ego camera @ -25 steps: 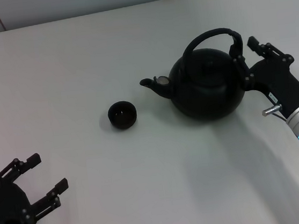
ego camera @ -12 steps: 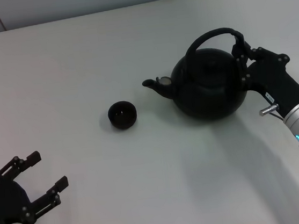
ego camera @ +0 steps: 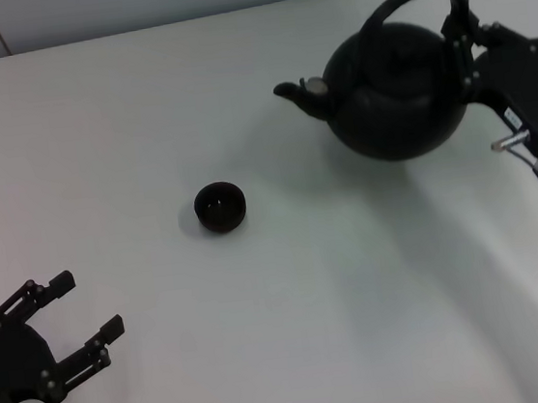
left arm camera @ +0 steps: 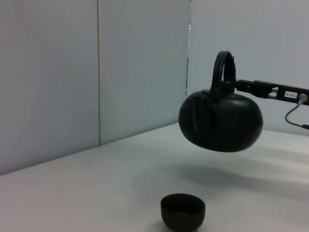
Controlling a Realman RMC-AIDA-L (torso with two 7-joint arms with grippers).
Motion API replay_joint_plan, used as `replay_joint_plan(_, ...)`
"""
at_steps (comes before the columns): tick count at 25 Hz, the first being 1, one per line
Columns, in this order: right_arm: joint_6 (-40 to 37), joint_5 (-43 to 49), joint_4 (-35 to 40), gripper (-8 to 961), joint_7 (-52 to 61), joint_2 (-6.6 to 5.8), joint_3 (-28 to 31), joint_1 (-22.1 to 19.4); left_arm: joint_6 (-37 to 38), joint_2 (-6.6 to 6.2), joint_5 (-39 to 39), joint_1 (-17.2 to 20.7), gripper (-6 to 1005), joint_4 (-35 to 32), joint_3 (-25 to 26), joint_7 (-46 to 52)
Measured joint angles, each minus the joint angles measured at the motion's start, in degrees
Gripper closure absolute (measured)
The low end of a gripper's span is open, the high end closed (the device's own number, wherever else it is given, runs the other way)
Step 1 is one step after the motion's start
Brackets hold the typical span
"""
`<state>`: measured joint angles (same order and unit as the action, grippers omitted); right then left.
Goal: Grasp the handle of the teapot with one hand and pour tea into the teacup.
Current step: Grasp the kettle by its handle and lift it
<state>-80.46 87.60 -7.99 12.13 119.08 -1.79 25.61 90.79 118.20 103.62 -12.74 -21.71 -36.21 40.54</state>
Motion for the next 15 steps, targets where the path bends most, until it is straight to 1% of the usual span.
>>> replay_joint_plan(3, 0.7, 0.1, 1.6, 860, 1.7, -0.06, -0.4, 0.8, 0.0, 0.00, 0.0, 0.0, 198, 0.0, 0.0, 0.1)
replay_joint_plan(10, 1.4, 0.6, 2.3, 858, 2.2, -0.09, -0.5, 1.7, 0.0, 0.01, 0.0, -0.3, 197, 0.0, 0.0, 0.2)
replay_joint_plan(12, 2.1, 1.5, 4.3, 857, 4.5, -0.13, -1.1, 2.7, -0.1, 0.05, 0.0, -0.4, 198, 0.0, 0.0, 0.2)
replay_joint_plan(13, 3.7, 3.5, 7.5, 856, 9.1, -0.16, -2.3, 4.3, -0.1, 0.09, 0.0, -0.5, 198, 0.0, 0.0, 0.2)
replay_joint_plan(14, 3.7, 3.5, 7.5, 856, 9.1, -0.16, -2.3, 4.3, -0.1, 0.12, 0.0, -0.5, 198, 0.0, 0.0, 0.2)
replay_joint_plan(15, 5.2, 5.1, 9.7, 856, 12.1, -0.18, -3.4, 5.7, -0.1, 0.16, 0.0, -0.6, 198, 0.0, 0.0, 0.2)
